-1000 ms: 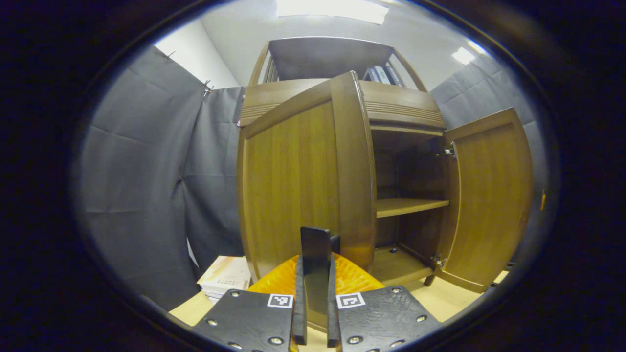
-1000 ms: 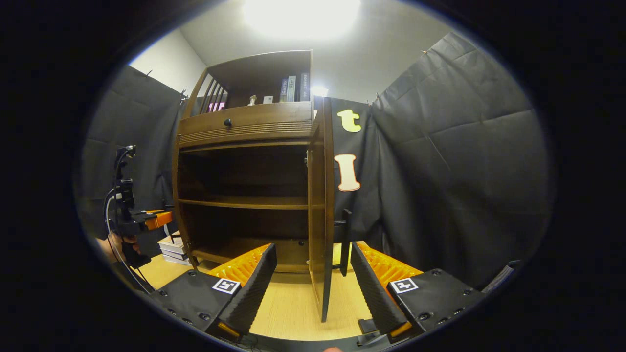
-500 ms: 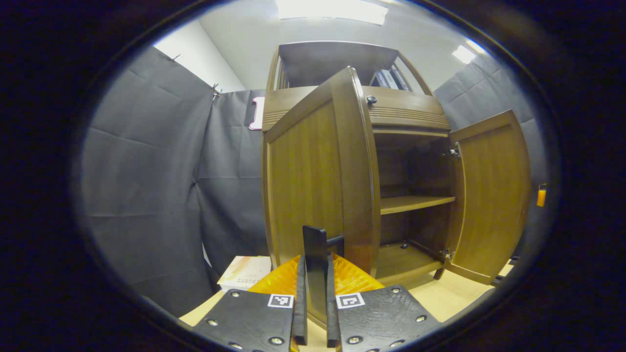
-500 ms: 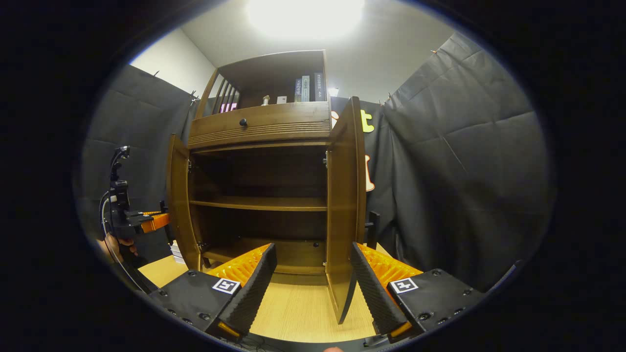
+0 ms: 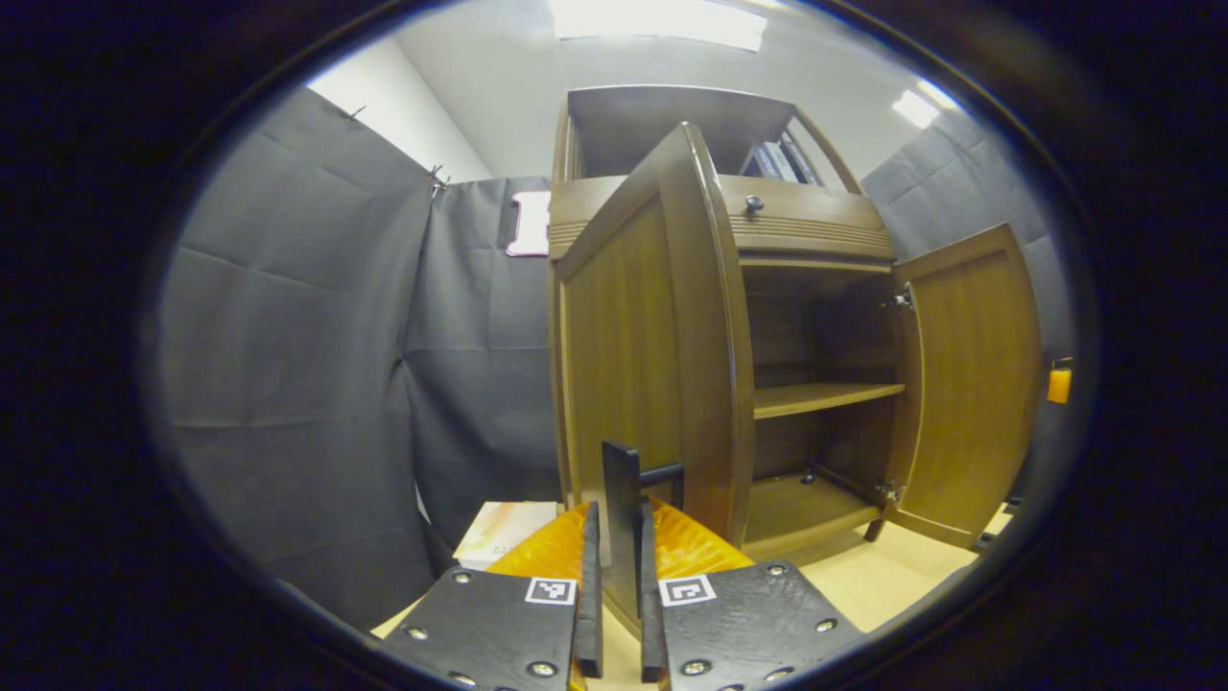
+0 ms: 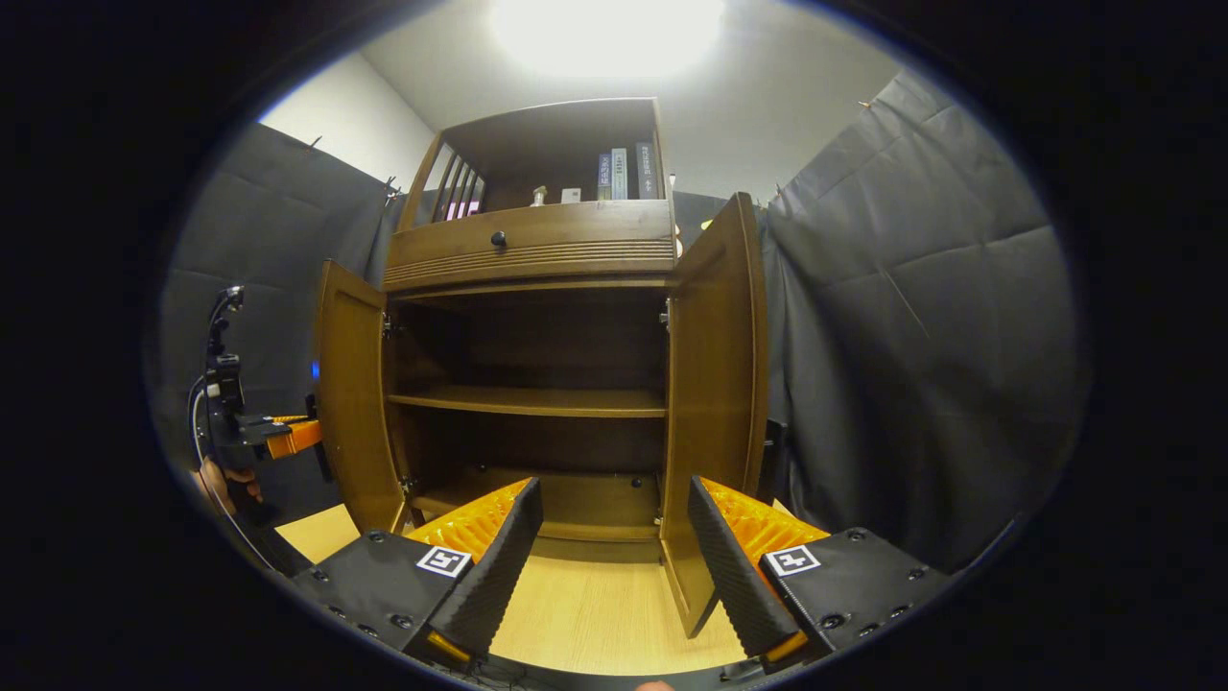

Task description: Open the right door of the double-door shoe cabinet with the right hand, and open the left door with the left hand.

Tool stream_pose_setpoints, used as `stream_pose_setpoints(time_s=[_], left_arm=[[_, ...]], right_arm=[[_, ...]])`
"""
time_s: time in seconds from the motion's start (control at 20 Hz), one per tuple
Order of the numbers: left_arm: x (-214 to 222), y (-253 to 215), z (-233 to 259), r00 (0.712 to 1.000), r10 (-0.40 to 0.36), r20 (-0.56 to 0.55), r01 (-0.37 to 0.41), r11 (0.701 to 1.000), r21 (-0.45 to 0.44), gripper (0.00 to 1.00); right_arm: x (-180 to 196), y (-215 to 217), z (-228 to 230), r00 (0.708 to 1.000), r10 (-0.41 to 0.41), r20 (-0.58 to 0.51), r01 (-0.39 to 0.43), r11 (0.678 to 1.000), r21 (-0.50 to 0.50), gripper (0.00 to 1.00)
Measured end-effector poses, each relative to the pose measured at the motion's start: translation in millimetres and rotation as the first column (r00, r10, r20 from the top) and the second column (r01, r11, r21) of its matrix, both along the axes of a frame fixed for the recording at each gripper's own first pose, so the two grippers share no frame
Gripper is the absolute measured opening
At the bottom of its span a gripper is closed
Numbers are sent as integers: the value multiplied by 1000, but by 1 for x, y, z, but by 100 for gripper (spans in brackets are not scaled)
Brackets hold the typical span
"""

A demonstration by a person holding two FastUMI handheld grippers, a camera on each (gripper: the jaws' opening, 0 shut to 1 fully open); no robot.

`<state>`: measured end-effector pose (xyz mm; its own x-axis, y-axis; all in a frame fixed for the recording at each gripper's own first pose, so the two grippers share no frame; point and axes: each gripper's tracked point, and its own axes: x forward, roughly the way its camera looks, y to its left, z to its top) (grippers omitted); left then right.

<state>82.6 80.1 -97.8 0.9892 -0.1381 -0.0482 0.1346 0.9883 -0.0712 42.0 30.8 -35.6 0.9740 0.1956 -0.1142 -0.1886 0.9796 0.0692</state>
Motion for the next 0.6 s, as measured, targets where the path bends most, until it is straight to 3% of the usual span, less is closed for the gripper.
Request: stream_pose_setpoints(time_s=[0.2, 0.35, 0.45, 0.5, 0.6], left_arm=[[0, 24, -8, 1000, 23, -20, -23, 1000, -9, 19], [2, 42, -10, 999, 43, -21, -43, 999, -6, 13], [4, 56, -13, 999, 48, -22, -48, 999, 0, 13], [4, 61, -13, 999, 50, -20, -50, 999, 2, 18], [5, 70, -15, 998, 51, -21, -51, 999, -2, 18]], right_arm=[[0, 18, -1, 1000, 13, -3, -13, 1000, -11, 95], [-1, 32, -3, 1000, 21, -3, -21, 1000, -19, 95], [-1, 38, -3, 1000, 18, -2, -18, 1000, -18, 95], [0, 41, -3, 1000, 15, -3, -15, 1000, -19, 92], [-2, 48, -4, 1000, 9, -5, -9, 1000, -16, 95]])
